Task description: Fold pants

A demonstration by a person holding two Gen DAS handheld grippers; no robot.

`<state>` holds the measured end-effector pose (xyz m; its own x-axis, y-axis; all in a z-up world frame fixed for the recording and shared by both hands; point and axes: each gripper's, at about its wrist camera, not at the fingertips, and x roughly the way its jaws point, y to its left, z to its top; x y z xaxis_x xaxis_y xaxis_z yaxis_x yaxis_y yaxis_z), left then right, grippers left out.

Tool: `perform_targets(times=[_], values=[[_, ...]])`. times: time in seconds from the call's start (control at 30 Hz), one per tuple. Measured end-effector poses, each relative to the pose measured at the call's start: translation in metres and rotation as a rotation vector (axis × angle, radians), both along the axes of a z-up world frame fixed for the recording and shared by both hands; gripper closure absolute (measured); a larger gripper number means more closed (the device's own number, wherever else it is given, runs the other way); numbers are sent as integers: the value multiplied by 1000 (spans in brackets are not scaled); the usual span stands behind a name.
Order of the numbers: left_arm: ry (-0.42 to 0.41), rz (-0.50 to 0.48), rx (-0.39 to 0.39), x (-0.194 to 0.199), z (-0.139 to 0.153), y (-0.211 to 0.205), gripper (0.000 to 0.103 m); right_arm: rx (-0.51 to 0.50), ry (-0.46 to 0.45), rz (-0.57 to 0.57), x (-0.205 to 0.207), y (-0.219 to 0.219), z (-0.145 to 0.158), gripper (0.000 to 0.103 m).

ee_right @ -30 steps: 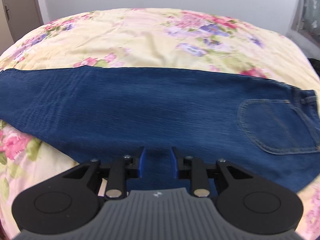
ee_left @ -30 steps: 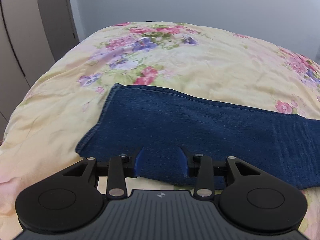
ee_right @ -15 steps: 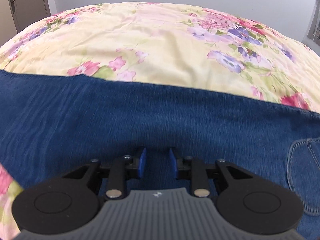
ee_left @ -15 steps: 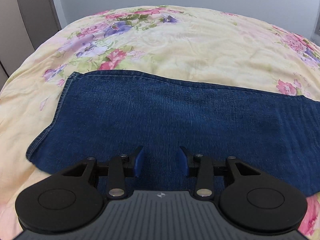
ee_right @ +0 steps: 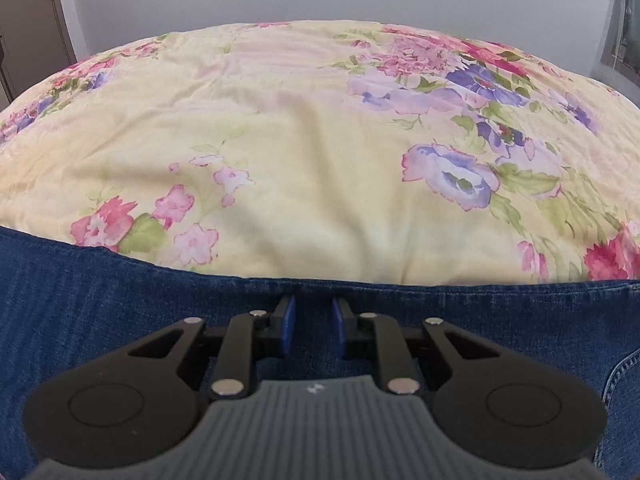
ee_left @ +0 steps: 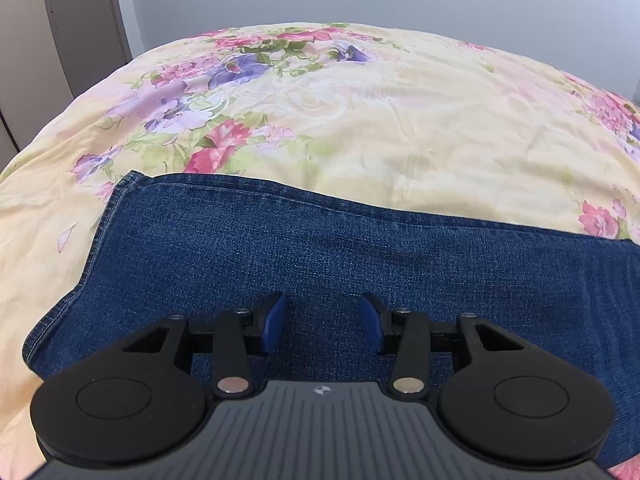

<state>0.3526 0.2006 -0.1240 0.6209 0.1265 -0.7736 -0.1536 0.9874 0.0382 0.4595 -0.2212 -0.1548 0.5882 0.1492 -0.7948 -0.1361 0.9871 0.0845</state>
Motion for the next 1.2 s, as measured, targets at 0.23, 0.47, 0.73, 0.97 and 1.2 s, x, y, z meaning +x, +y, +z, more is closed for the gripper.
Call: perform_targets(times=[0.23, 0.47, 0.73, 0.97, 1.2], values=[[-33, 46, -35, -31, 19, 25, 50, -54, -9, -39, -45, -80, 29, 81], [5, 125, -39, -47, 16, 43, 50, -159, -15, -330, -75, -237, 47, 81], [29, 136, 28, -47, 3, 35, 49, -112, -53, -516, -55, -339, 49, 91], [28, 128, 37, -45, -2, 33, 48, -59, 10, -538, -11, -353, 1, 93], [-14, 141, -18, -53, 11, 43, 48, -114, 30, -521, -5, -346, -1, 93]])
